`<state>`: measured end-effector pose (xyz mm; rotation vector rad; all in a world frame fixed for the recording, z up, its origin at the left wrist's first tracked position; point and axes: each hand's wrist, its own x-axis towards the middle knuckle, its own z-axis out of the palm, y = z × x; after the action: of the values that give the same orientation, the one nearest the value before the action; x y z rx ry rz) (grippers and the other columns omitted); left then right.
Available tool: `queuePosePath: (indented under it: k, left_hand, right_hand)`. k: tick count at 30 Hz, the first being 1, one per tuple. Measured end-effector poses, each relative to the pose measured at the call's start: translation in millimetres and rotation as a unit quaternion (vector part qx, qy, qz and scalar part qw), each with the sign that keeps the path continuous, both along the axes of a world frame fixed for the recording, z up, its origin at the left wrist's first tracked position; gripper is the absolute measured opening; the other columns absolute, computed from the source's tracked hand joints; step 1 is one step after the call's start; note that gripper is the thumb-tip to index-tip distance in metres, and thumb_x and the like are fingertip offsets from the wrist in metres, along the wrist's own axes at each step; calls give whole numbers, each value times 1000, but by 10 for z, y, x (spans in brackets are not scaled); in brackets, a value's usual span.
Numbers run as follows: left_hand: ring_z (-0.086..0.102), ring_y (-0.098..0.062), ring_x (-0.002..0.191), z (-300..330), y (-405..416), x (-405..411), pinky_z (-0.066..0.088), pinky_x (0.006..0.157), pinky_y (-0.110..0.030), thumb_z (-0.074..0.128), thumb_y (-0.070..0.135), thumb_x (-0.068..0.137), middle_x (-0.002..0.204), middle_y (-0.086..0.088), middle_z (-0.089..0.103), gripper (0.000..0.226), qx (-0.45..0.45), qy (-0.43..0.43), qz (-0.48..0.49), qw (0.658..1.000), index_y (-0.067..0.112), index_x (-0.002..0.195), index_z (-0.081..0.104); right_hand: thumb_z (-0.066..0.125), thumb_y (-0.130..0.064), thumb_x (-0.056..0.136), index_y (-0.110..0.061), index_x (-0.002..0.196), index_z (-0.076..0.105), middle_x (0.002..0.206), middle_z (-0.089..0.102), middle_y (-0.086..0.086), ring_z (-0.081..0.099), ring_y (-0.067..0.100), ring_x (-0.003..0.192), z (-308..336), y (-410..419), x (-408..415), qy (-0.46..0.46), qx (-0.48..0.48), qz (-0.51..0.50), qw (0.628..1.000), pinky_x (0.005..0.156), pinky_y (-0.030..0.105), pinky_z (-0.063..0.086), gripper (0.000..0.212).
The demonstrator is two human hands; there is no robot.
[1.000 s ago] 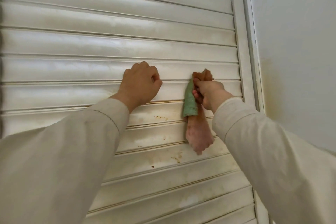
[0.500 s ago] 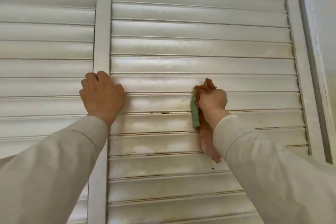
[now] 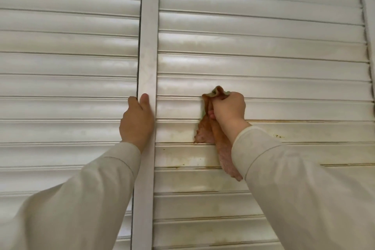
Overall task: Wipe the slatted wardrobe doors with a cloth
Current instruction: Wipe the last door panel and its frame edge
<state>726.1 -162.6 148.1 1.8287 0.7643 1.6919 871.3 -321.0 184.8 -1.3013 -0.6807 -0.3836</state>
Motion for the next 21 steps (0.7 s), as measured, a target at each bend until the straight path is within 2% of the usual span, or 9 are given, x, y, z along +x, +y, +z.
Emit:
queuePosePath:
  k: [3,6,10,14,16,19,21]
  left_hand:
    - [47,-33,84,-33,22,48,36,77,-41,20,56,103,88,-9,55,50,7,-18,25,1000,13,110,44]
    - [51,-35,85,-36,45,53,37,76,-42,19,55,103,89,-10,57,50,9,-16,24,1000,12,111,44]
    - [58,-41,98,-44,62,43,36,78,-42,20,54,103,103,-19,64,49,9,-15,15,1000,13,114,45]
    - [59,-43,100,-43,44,54,35,76,-41,21,51,104,107,-21,66,48,20,-26,2,999,11,115,46]
    - [59,-43,101,-33,69,40,34,76,-40,22,50,105,107,-21,66,47,23,-23,2,999,11,116,46]
    - [59,-43,101,-32,93,42,33,75,-40,21,51,105,108,-21,66,48,26,-16,10,999,11,117,46]
    - [59,-42,102,-41,95,51,33,75,-40,20,51,104,109,-21,66,49,27,-17,14,999,11,117,46]
  right_hand:
    - [72,-26,86,-5,79,70,69,72,15,71,29,58,43,66,-82,22,-6,5,1000,61,43,62,22]
    - [72,-23,84,-8,79,67,75,71,14,69,26,63,54,206,-234,0,-21,-5,1000,64,37,62,17]
    - [69,-17,81,-7,75,68,64,65,6,65,20,59,105,423,-486,-40,-56,-5,998,58,24,55,12]
    - [70,-26,81,-10,75,71,59,70,7,72,23,65,381,585,-584,-56,-46,-13,997,71,38,62,18]
    - [74,-29,77,-14,72,72,62,71,5,72,23,69,421,695,-642,-74,-44,-12,996,72,36,62,16]
    - [76,-25,74,-11,70,70,60,70,6,71,23,62,267,851,-765,-91,-90,-2,992,63,37,62,16]
    - [75,-22,74,-8,75,66,68,70,10,70,27,63,206,934,-797,-93,-113,-14,989,59,40,62,17]
